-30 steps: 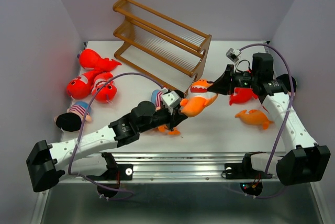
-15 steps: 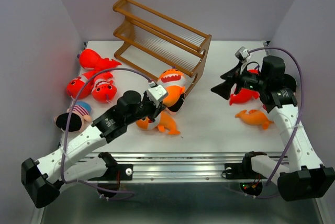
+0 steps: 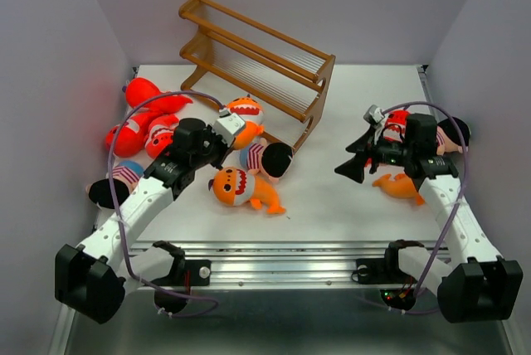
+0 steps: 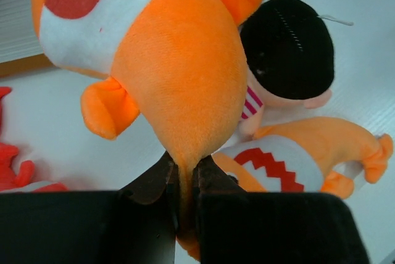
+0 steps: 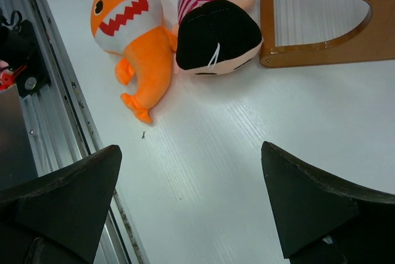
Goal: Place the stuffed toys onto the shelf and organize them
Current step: Pass the stuffed toy from the right arm to the left, then place the stuffed toy onto shelf
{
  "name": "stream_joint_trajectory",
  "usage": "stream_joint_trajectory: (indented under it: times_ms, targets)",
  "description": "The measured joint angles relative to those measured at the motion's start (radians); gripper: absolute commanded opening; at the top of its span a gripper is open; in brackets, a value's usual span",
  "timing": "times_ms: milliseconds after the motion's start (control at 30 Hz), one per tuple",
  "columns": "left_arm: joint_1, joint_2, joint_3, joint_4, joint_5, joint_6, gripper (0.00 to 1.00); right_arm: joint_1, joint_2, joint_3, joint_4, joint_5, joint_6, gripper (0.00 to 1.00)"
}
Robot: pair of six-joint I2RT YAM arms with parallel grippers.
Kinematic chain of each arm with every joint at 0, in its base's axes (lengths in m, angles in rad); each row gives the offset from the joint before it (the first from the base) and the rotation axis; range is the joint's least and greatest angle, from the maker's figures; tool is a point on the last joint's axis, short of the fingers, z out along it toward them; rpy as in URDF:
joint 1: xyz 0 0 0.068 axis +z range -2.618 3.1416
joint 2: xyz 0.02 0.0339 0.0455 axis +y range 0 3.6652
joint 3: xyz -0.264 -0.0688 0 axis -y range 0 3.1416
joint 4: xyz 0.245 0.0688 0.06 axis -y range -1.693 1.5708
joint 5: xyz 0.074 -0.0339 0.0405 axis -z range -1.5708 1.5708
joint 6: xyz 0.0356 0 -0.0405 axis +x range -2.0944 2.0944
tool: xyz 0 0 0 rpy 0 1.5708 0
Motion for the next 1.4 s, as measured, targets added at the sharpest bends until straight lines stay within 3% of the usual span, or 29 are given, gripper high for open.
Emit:
stream_joint_trajectory:
  times_ms: [267, 467, 700, 967, 1400]
  targets:
    - [0.149, 0.105, -0.021, 0.183, 0.021, 0.050, 0.00, 0.000, -0.142, -0.035, -0.001, -0.035, -0.062, 1.00]
    - [0.291, 0.359, 0.019, 0.288, 0.085, 0.070, 0.00, 0.000, -0.147, -0.037, -0.001, -0.035, -0.072, 1.00]
    - [0.375, 0.491, 0.088, 0.343, 0.128, 0.082, 0.00, 0.000, -0.147, -0.038, -0.001, -0.035, -0.076, 1.00]
    - [0.409, 0.661, 0.261, 0.385, 0.172, 0.123, 0.00, 0.000, -0.145, -0.039, -0.002, -0.035, -0.084, 1.00]
    - [0.411, 0.975, 0.620, 0.278, 0.193, 0.200, 0.00, 0.000, -0.103, -0.039, -0.001, -0.029, -0.091, 1.00]
